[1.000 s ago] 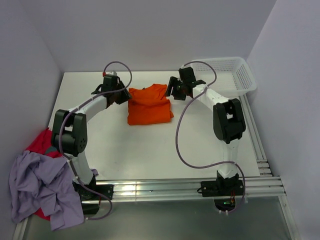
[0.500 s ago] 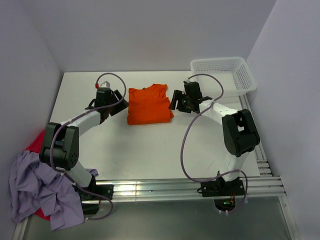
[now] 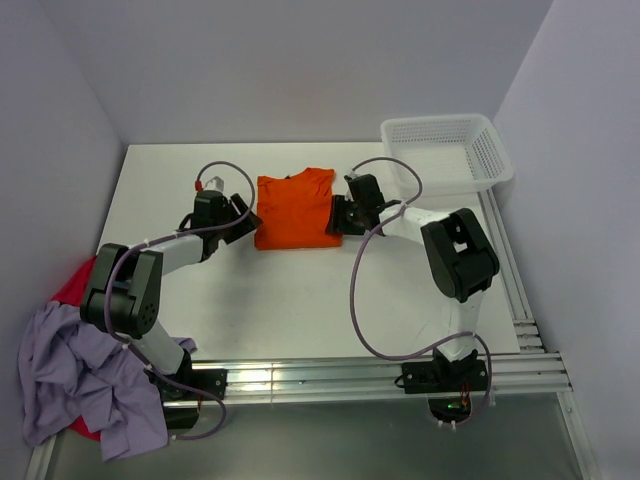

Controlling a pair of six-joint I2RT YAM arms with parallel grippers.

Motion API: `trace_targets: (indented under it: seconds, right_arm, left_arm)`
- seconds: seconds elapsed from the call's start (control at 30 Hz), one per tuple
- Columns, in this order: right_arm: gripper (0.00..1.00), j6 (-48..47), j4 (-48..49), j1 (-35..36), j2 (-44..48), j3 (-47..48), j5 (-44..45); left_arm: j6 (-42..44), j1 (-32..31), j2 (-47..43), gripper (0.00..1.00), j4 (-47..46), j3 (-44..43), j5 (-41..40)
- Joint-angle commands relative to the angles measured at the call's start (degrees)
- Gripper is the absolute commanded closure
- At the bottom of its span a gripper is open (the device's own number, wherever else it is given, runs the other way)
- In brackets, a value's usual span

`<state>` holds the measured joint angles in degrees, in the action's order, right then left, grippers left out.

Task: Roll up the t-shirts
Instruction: Roll the tshirt

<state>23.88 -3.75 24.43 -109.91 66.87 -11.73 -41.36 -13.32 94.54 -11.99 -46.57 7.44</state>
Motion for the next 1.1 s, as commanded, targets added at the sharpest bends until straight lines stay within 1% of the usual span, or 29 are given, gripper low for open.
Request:
trace_targets:
  seconds: [0.0,0.03,0.1,0.13,0.2,0.23,0.3,0.33,0.4,0.43,0.5,0.63,0.77,0.87,0.97,1.07]
  right_arm:
    - [0.46,-0.5,1.8,0.2,1.4,-1.5,-0.7]
    - [0.58,0.1,2.3,0.2,1.8,-3.0,-1.2]
    - [0.71,0.6,2.8,0.3,2.6,-3.9,-2.1]
    - [0.82,1.3,2.5,0.3,2.7,-3.7,-2.9]
    - [0.84,1.8,0.3,0.2,2.0,-2.1,-4.0]
    - [0.84,2.0,-0.8,0.3,1.4,-1.3,-4.7]
    - [0.74,2.0,-3.2,0.4,0.7,-0.3,-6.5]
    - [0.59,2.6,-3.2,0.4,1.0,-0.9,-6.4]
    - [0.42,3.1,-0.7,0.5,3.2,-3.8,-5.8]
    - [0.39,3.5,0.4,0.5,3.8,-4.8,-5.5]
    - [0.37,3.7,2.7,0.5,5.1,-6.3,-5.0]
    - [0.37,2.8,3.3,0.7,7.4,-8.2,-3.7]
    - [0.37,2.3,3.6,1.4,10.8,-10.9,0.3]
    - [0.36,2.4,7.1,1.8,12.3,-13.3,2.1]
    - [0.42,2.3,7.8,1.9,11.0,-13.2,2.0]
    - [0.44,2.2,8.6,2.4,10.0,-12.5,2.7]
  left_arm:
    - [0.1,-0.1,0.8,0.36,-3.9,0.4,1.6]
    - [0.0,-0.1,1.0,0.37,-4.4,0.5,2.0]
    - [-0.2,-0.2,1.2,0.38,-4.8,0.8,2.3]
    - [-0.4,-0.2,1.2,0.38,-5.1,0.9,2.6]
    - [-0.4,-0.5,1.1,0.39,-5.1,1.2,2.5]
    - [-0.4,-0.6,1.0,0.39,-5.0,1.4,2.3]
    - [-0.4,-0.9,0.6,0.39,-5.1,2.1,2.3]
    - [-0.5,-1.0,0.6,0.39,-5.1,2.3,2.3]
    - [-0.5,-1.3,-0.1,0.39,-5.6,3.3,2.2]
    - [-0.5,-1.4,-0.1,0.39,-5.7,3.6,2.0]
    - [-0.5,-1.8,-0.6,0.4,-6.2,4.4,1.6]
    - [0.0,-2.3,-0.8,0.41,-6.9,5.2,1.3]
    - [0.2,-3.1,-1.6,0.42,-8.1,6.2,0.9]
    - [0.4,-3.6,-1.9,0.42,-10.3,7.4,1.1]
    - [0.5,-4.3,-1.3,0.44,-11.8,7.8,0.1]
    - [0.2,-4.6,-0.4,0.46,-12.5,7.9,-0.4]
